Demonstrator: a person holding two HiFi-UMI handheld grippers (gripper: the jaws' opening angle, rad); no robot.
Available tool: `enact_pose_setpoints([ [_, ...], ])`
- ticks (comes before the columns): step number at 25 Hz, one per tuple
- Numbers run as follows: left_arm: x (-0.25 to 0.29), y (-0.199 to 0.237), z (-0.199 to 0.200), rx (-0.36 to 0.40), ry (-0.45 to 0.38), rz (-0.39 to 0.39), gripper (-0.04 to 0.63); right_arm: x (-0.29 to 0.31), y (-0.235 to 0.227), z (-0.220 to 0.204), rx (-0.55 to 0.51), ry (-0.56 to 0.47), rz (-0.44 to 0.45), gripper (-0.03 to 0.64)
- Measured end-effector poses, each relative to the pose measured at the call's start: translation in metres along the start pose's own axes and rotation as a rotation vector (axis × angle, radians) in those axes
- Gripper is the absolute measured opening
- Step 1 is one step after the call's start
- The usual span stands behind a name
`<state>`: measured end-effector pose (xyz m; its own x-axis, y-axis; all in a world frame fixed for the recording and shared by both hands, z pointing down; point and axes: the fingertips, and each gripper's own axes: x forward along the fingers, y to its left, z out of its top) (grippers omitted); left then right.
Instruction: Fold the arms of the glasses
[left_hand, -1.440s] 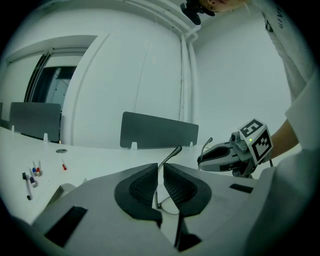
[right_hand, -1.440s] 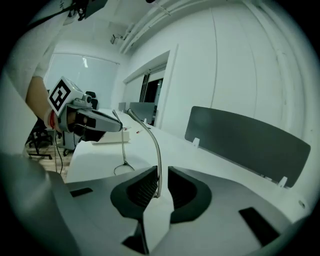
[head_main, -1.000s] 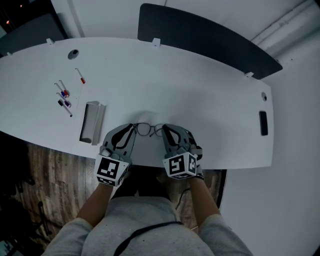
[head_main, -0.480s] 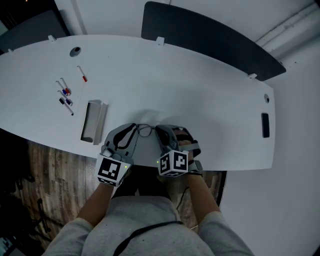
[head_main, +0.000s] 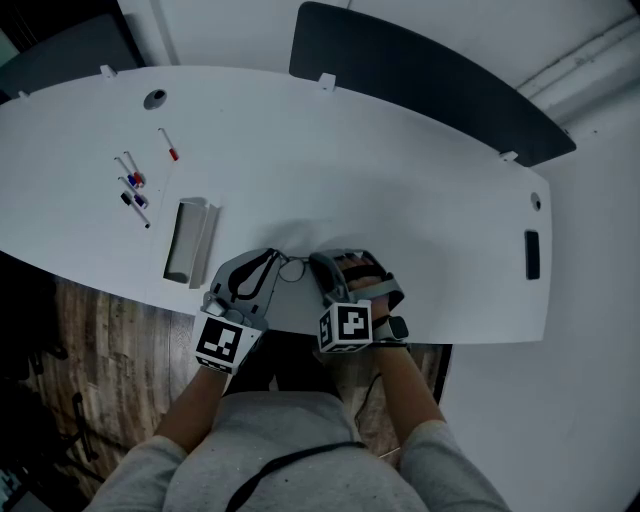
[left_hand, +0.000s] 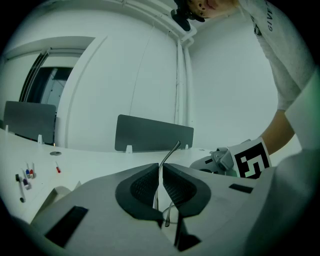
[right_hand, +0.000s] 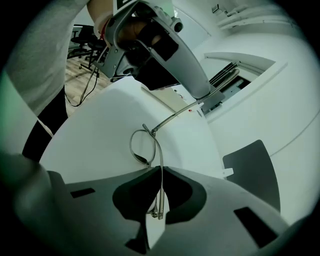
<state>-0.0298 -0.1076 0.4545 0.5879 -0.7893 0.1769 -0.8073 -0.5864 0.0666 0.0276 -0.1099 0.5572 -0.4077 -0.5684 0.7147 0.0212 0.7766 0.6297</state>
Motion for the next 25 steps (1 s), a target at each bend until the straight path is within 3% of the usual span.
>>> enact_pose_setpoints([
  [6, -0.001, -0.003, 0.008, -0.02, -0.024, 0.002, 0.034, -0.004, 0.002, 0.0, 0.024, -0.024, 0.0, 0.028],
  [21, -0.006, 0.005, -0.006, -0.003, 0.011, 0.018, 0.021, -0.022, 0.001, 0.001, 0.214, -0.122, 0.009, 0.031],
  [24, -0.008, 0.013, -0.009, -0.045, 0.022, 0.048, 0.021, -0.025, 0.001, 0.003, 0.286, -0.155, 0.025, 0.121],
  [25, -0.01, 0.016, -0.011, -0.062, 0.021, 0.064, 0.021, -0.027, 0.001, 0.004, 0.302, -0.166, 0.02, 0.121],
])
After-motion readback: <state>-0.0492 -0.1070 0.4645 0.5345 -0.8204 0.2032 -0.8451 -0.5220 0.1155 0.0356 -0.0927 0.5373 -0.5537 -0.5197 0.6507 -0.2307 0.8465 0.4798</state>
